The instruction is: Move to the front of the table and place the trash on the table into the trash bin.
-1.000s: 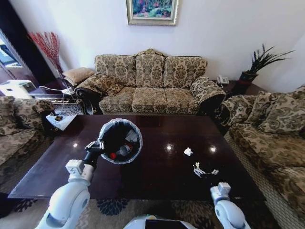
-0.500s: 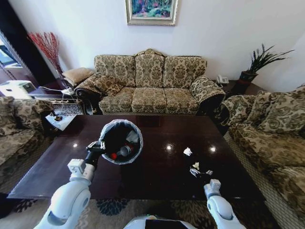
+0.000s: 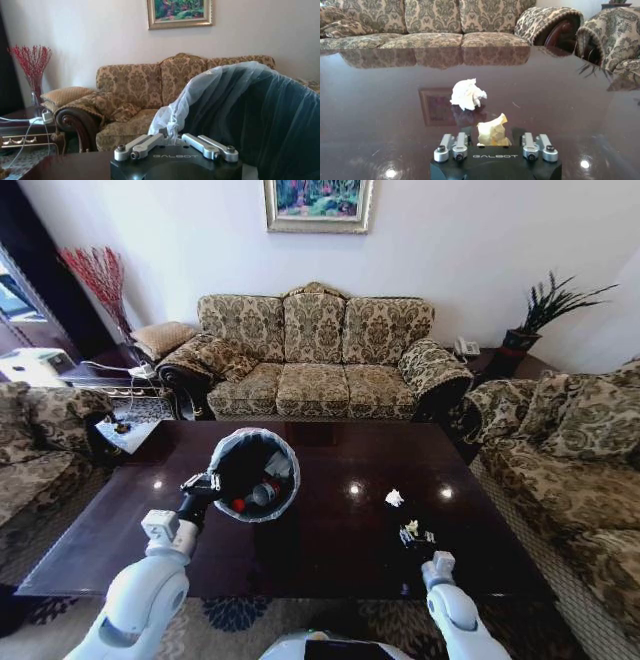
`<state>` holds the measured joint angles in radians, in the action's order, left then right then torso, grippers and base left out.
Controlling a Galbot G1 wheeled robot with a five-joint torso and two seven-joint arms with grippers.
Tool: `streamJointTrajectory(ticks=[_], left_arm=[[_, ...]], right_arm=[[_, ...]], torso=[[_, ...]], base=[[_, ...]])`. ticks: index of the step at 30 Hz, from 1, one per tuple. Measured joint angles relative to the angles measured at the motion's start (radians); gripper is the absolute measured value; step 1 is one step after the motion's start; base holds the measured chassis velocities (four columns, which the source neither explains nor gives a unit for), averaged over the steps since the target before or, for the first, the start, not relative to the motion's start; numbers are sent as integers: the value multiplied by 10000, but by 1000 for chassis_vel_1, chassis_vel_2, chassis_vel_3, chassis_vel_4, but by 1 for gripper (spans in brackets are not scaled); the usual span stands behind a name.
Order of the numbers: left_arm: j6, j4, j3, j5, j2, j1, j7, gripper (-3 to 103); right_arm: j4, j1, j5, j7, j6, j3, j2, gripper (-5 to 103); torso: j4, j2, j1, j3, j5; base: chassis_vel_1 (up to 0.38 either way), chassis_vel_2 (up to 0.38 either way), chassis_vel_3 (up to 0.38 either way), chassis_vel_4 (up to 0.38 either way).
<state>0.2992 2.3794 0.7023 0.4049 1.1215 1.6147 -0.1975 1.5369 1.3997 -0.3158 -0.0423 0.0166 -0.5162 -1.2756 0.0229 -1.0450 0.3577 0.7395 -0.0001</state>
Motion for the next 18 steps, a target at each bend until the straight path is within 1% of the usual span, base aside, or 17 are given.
streamJointTrajectory(ticks=[1, 3, 4, 6, 7, 10, 12, 14, 15, 18], left_arm=[[0, 0, 0, 0, 0, 0, 0, 0], [6, -2, -17, 21, -32, -34, -1, 0], [8, -3, -18, 30, -43, -47, -2, 0], [28, -3, -16, 115, -94, -103, -20, 0], [28, -3, -16, 115, -94, -103, -20, 0], [50, -2, 19, 198, -167, -168, -41, 0], [51, -3, 23, 203, -172, -174, -42, 0], [56, 23, 29, 213, -176, -175, -46, 0], [58, 46, 29, 214, -176, -169, -47, 0], [61, 78, 24, 214, -174, -150, -50, 0]], right_arm=[[0, 0, 0, 0, 0, 0, 0, 47], [-4, 1, 6, -27, 21, -4, -3, 37], [-4, 2, 6, -31, 24, -8, -3, 37], [-4, 4, 6, -49, 29, -19, -4, 26], [-4, 4, 6, -49, 29, -19, -4, 26], [-3, -7, 6, -101, 29, -24, -3, 10], [-1, -14, 6, -114, 28, -20, -2, 10], [45, -35, 5, -171, 8, -2, -2, 0], [97, -35, -1, -193, -2, 9, 6, -2], [317, -22, -46, -278, -41, 7, 45, -2]], torso=[[0, 0, 0, 0, 0], [0, 0, 0, 0, 0], [0, 0, 0, 0, 0], [0, 0, 0, 0, 0], [0, 0, 0, 0, 0], [-1, 0, 0, 0, 0], [-1, 0, 0, 0, 0], [0, 0, 0, 0, 0], [0, 0, 0, 0, 0], [0, 0, 0, 0, 1]], base=[[0, 0, 0, 0], [0, 0, 0, 0], [0, 0, 0, 0], [0, 0, 0, 0], [0, 0, 0, 0], [0, 0, 0, 0], [0, 0, 0, 0], [0, 0, 0, 0], [0, 0, 0, 0], [0, 0, 0, 0]])
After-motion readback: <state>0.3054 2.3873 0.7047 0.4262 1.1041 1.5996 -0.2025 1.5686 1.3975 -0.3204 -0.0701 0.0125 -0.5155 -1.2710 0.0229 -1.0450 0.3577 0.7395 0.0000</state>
